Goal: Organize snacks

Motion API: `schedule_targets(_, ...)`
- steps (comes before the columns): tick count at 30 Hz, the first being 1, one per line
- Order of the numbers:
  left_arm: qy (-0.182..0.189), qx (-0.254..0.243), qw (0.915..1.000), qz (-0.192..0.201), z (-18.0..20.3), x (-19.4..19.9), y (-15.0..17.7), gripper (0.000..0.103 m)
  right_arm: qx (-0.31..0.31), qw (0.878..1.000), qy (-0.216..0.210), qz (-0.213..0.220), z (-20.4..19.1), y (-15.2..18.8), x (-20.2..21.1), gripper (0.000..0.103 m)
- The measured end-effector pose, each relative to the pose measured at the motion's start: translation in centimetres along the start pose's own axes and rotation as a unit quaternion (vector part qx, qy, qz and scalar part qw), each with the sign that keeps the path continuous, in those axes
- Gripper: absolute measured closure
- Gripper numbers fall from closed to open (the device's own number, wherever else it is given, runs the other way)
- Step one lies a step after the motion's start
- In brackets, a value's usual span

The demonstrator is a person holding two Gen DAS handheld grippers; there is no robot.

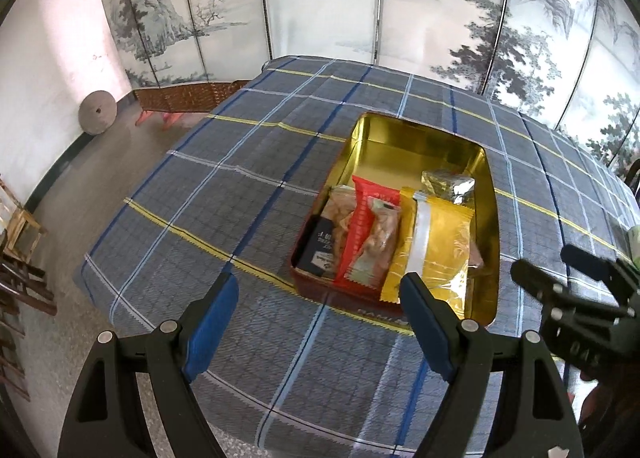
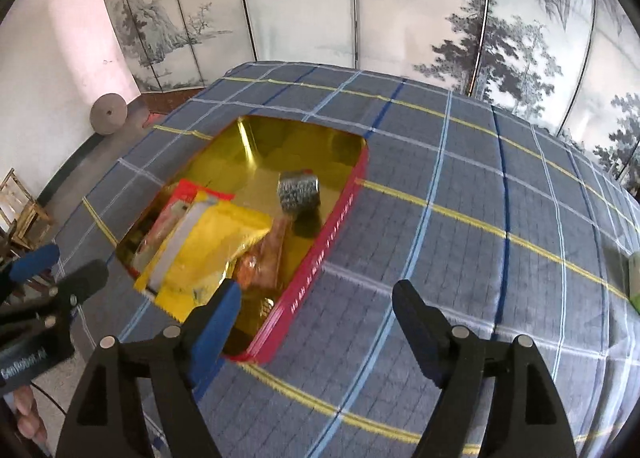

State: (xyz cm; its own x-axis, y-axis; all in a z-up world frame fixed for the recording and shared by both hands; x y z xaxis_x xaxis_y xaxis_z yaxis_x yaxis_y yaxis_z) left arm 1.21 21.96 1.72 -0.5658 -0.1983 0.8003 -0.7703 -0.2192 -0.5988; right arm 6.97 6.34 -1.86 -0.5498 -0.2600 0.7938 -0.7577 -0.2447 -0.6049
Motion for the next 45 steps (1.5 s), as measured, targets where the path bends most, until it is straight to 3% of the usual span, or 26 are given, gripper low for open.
schedule_targets(12, -0.003, -0.007, 1.0000, 0.000, 1.0, 0.3, -0.3, 0.023, 0.018, 1.000, 0.000, -0.005, -0.5, 2.0, 0.5, 0.021)
schedule_targets(45, -0.003, -0.014, 0.9999, -0.001, 1.6, 0.4, -0.2, 0.023, 0.032, 0.999, 0.004, -0.023, -1.0, 2.9, 0.2, 0.021)
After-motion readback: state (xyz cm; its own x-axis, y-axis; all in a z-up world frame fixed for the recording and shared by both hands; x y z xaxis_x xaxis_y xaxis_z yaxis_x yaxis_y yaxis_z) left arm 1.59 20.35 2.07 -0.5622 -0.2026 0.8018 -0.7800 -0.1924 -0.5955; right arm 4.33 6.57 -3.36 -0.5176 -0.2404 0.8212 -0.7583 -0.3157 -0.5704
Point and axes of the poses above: each gripper's, at about its wrist camera, not at the fingertips, and x roughly against the way its jaws point, z to its right, y to its underside, the point moved 2 cm from there along -x, roughly the way its jaws point
